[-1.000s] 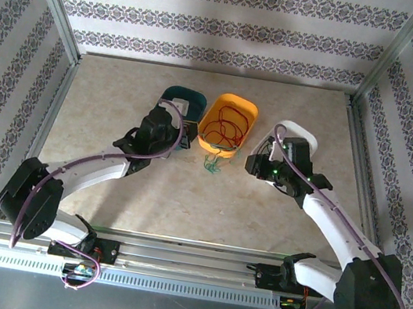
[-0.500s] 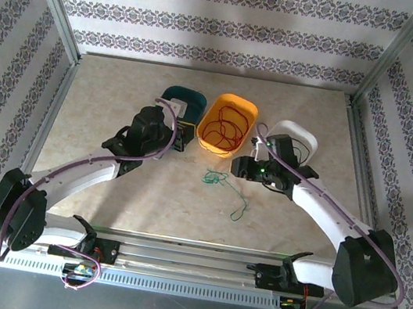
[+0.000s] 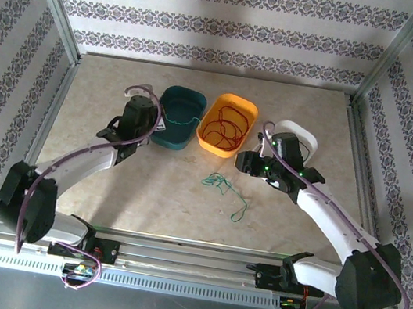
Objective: Untangle the cables
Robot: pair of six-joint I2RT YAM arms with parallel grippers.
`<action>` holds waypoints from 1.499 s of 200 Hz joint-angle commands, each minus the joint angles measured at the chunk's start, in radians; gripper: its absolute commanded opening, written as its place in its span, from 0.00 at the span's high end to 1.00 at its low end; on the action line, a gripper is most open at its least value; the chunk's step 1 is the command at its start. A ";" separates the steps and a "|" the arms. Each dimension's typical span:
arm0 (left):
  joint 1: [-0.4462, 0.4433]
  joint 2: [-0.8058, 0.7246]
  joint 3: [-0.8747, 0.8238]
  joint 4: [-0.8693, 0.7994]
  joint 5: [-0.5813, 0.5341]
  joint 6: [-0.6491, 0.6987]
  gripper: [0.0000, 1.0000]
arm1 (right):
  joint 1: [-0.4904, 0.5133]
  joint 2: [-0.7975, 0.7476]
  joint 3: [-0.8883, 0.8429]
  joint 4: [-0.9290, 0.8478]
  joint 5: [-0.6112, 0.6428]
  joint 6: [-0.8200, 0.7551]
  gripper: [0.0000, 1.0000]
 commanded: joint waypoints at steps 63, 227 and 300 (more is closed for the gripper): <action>0.089 0.148 -0.067 0.568 -0.025 -0.299 1.00 | 0.009 -0.027 -0.001 -0.036 0.020 -0.018 0.52; 0.019 0.285 -0.031 0.344 -0.178 -0.806 0.70 | 0.027 -0.012 0.037 -0.082 0.062 -0.047 0.52; -0.034 0.259 0.084 0.249 -0.132 -0.734 0.03 | 0.042 -0.009 0.056 -0.123 0.063 -0.070 0.52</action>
